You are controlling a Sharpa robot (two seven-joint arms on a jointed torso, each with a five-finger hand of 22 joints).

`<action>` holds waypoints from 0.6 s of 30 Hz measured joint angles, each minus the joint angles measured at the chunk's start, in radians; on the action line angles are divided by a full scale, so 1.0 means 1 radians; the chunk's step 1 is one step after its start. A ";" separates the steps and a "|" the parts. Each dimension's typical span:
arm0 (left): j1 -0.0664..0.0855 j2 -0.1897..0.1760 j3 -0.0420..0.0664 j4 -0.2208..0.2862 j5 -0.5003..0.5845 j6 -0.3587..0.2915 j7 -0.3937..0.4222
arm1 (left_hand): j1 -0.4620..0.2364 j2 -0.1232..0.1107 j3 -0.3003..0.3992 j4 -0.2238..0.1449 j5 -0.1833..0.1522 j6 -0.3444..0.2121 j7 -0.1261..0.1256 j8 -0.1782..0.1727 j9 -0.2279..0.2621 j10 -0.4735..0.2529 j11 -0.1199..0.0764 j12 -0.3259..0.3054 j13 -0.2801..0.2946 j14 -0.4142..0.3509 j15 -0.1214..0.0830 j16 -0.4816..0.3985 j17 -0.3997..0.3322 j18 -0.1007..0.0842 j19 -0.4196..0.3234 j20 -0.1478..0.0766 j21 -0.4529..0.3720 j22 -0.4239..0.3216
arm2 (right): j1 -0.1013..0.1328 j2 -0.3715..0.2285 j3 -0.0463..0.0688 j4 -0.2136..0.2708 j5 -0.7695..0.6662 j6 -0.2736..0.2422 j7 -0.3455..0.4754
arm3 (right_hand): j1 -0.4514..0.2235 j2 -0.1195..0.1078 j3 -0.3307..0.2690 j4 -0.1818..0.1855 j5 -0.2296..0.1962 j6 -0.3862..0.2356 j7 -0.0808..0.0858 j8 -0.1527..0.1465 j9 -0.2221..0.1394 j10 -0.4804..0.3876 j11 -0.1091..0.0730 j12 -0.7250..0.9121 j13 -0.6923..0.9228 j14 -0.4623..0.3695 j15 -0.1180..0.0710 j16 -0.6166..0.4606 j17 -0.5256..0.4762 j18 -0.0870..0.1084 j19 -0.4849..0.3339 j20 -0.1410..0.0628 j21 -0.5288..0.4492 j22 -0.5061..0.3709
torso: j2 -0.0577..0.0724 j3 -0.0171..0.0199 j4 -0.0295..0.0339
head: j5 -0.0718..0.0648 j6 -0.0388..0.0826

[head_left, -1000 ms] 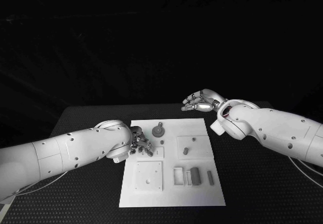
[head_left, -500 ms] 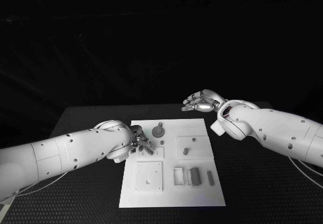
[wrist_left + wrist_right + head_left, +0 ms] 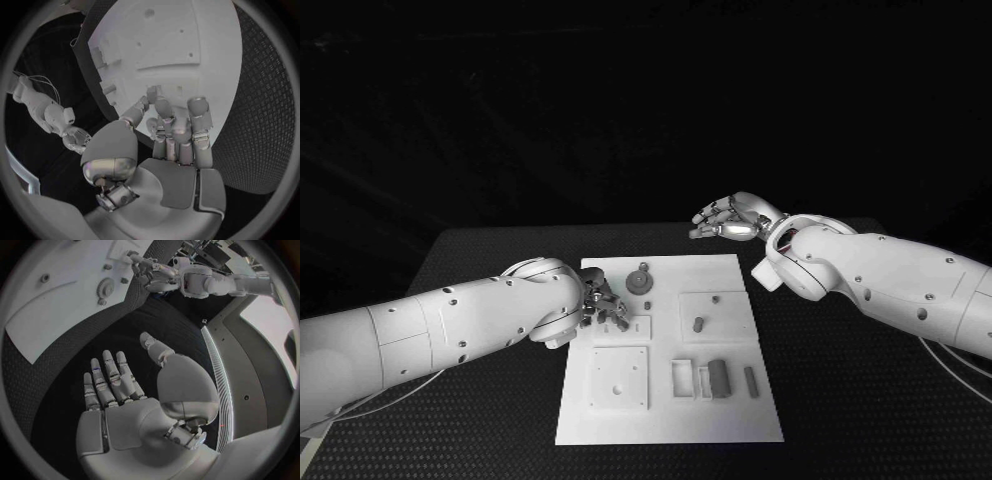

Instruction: Assemble the parts on the task board

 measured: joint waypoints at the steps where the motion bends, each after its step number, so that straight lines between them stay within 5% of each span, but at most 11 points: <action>1: 0.000 0.000 0.000 0.000 0.000 -0.001 -0.001 | 0.000 0.000 0.000 0.000 0.000 0.000 0.000 0.002 0.000 0.000 0.000 0.000 0.000 0.000 0.000 0.000 0.000 0.000 0.000 0.000 0.000 0.000 | 0.000 0.000 0.000 0.000 0.000 0.000 0.000 | 0.000 0.000 0.000 0.000 0.000 0.000 0.000 0.000 -0.001 0.000 0.000 0.000 0.000 0.000 0.000 0.000 0.000 0.000 0.000 0.000 0.000 0.000 | 0.000 0.0001 0.0000 | 0.000 0.000; 18: -0.002 -0.001 -0.001 0.001 -0.006 -0.017 -0.006 | 0.000 0.000 -0.004 0.001 -0.002 0.000 0.000 0.002 0.001 0.000 0.000 0.000 -0.001 0.001 0.001 0.000 0.000 0.000 0.000 0.000 0.000 0.000 | 0.000 -0.001 0.000 0.001 0.000 0.001 0.000 | -0.004 -0.004 0.000 0.000 0.000 0.000 0.000 0.000 0.000 0.000 0.000 0.000 0.000 0.000 0.000 0.000 0.000 0.000 0.000 0.000 0.000 0.000 | 0.000 0.0004 -0.0005 | 0.003 -0.001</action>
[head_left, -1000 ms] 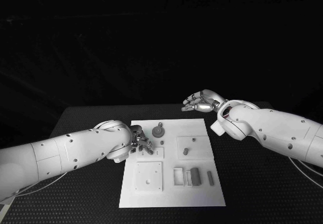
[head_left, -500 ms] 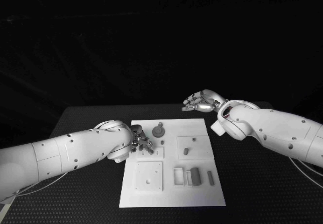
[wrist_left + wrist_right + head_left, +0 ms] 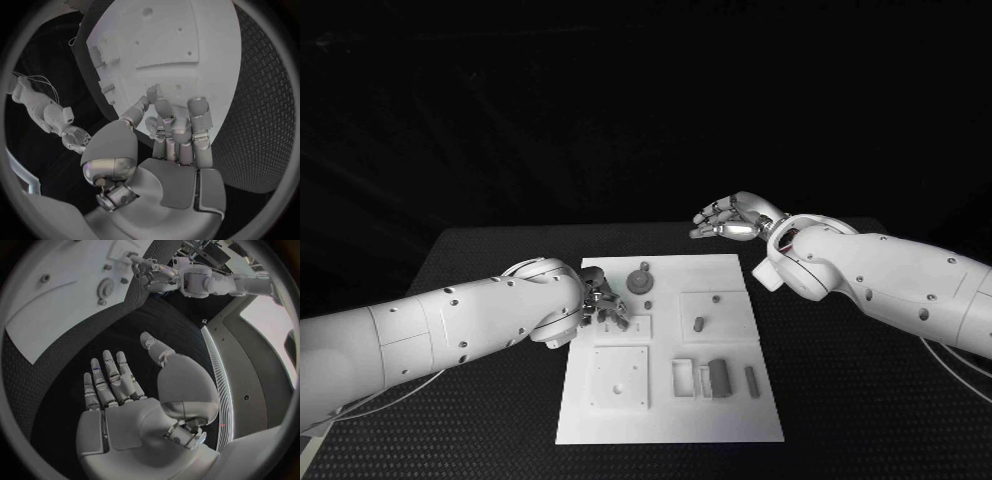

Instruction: Assemble the parts on the task board

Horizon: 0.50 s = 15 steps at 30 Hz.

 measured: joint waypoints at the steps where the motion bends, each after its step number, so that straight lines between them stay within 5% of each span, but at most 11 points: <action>1: 0.000 0.000 0.000 0.000 0.000 0.000 0.000 | 0.000 0.000 0.000 0.000 0.000 0.000 0.000 0.000 0.000 0.000 0.000 0.000 0.000 0.000 0.000 0.000 0.000 0.000 0.000 0.000 0.000 0.000 | 0.000 0.000 0.000 0.000 0.000 0.000 0.000 | 0.000 0.000 0.000 0.000 0.000 0.000 0.000 0.000 0.000 0.000 0.000 0.000 0.000 0.000 0.000 0.000 0.000 0.000 0.000 0.000 0.000 0.000 | 0.000 0.0000 0.0000 | 0.000 0.000; 15: -0.003 -0.001 0.000 -0.001 -0.001 0.001 -0.001 | 0.001 0.001 -0.003 0.001 0.002 0.001 -0.001 -0.002 0.001 0.000 0.000 0.000 -0.001 -0.002 -0.002 0.000 -0.001 0.000 0.000 0.000 0.000 0.000 | 0.000 0.001 0.000 0.000 0.000 0.003 0.000 | 0.000 0.000 0.000 0.000 0.000 0.000 0.000 0.000 -0.001 0.000 0.000 0.000 0.000 0.000 0.000 0.000 0.000 0.000 0.000 0.000 0.000 0.001 | 0.000 -0.0003 0.0000 | 0.000 -0.004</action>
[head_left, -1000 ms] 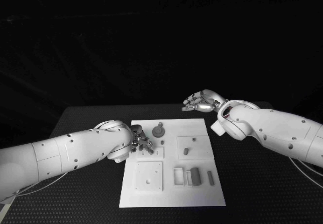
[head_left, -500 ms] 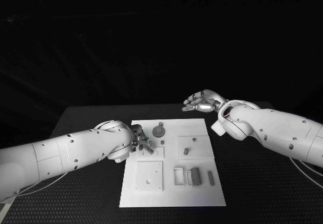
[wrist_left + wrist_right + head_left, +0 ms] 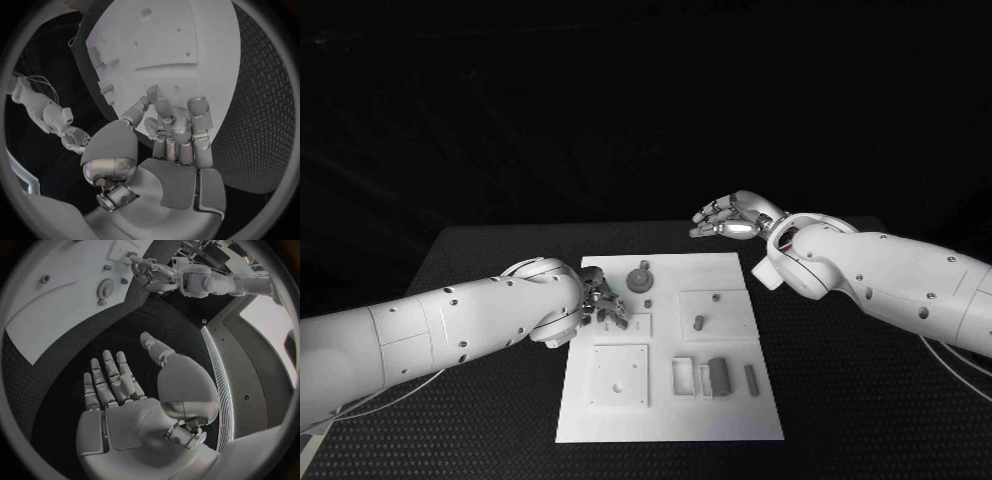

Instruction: Assemble the parts on the task board

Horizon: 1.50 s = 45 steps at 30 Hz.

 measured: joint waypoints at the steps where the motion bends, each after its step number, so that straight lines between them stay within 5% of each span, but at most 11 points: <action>1: 0.000 0.000 0.000 0.000 -0.001 0.000 0.000 | 0.000 0.000 0.000 0.000 0.000 0.000 0.000 0.000 0.000 0.000 0.000 0.000 0.000 0.000 0.000 0.000 0.000 0.000 0.000 0.000 0.000 0.000 | 0.000 0.000 0.000 0.000 0.000 0.000 0.000 | 0.000 0.000 0.000 0.000 0.000 0.000 0.000 0.000 0.000 0.000 0.000 0.000 0.000 0.000 0.000 0.000 0.000 0.000 0.000 0.000 0.000 0.000 | 0.000 0.0000 0.0000 | 0.000 0.000; 45: -0.012 0.001 0.000 0.007 -0.037 -0.028 0.005 | 0.000 0.000 -0.002 -0.001 -0.006 -0.003 0.003 -0.002 0.003 0.000 0.000 0.000 -0.002 0.002 0.002 0.000 -0.001 0.000 0.001 -0.001 0.000 0.000 | 0.000 0.000 0.000 -0.002 0.000 0.001 0.000 | 0.000 0.000 -0.003 0.003 0.000 0.000 0.000 0.000 -0.002 0.000 0.000 0.000 0.000 0.000 0.000 0.000 0.000 0.000 0.000 0.000 0.000 0.003 | 0.000 0.0000 -0.0003 | -0.001 0.002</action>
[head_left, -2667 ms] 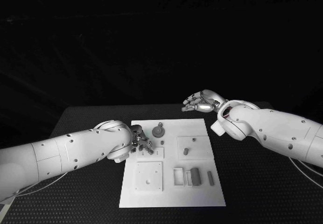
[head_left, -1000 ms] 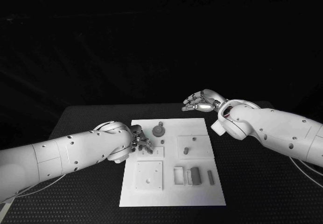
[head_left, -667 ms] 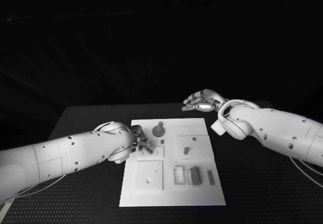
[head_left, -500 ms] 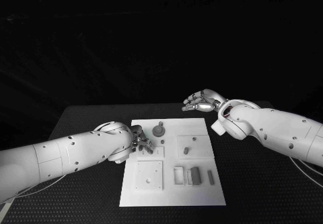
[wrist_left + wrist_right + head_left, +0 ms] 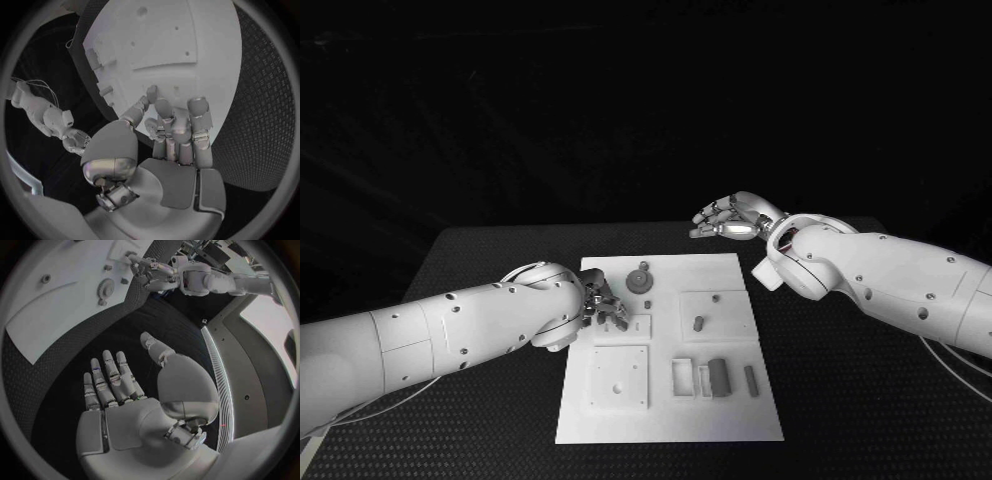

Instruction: Assemble the parts on the task board

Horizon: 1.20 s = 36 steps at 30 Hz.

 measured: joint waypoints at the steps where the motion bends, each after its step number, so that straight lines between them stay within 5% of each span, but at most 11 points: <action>1: 0.000 -0.001 0.000 0.001 0.000 -0.002 0.000 | 0.000 0.000 0.000 0.000 0.000 0.000 0.000 0.000 0.000 0.000 0.000 0.000 0.000 0.000 0.000 0.000 0.000 0.000 0.000 0.000 0.000 0.000 | 0.000 0.000 0.000 0.000 0.000 0.000 0.000 | 0.000 0.000 0.000 0.000 0.000 0.000 0.000 0.000 0.000 0.000 0.000 0.000 0.000 0.000 0.000 0.000 0.000 0.000 0.000 0.000 0.000 0.000 | 0.000 0.0000 0.0000 | 0.000 0.000; 36: -0.005 -0.006 0.000 0.005 0.001 -0.020 0.013 | 0.001 0.001 -0.002 0.001 0.000 0.002 -0.002 0.000 0.002 0.000 0.000 0.000 -0.001 0.002 0.002 0.000 -0.001 0.000 -0.001 0.001 0.000 0.000 | -0.002 -0.002 0.000 -0.001 0.000 0.002 0.000 | 0.000 0.000 0.000 0.000 0.000 0.000 0.000 0.000 -0.001 0.000 0.000 0.000 0.000 0.000 0.000 0.000 -0.001 0.000 0.000 0.000 0.000 -0.002 | 0.000 -0.0006 0.0005 | 0.001 0.001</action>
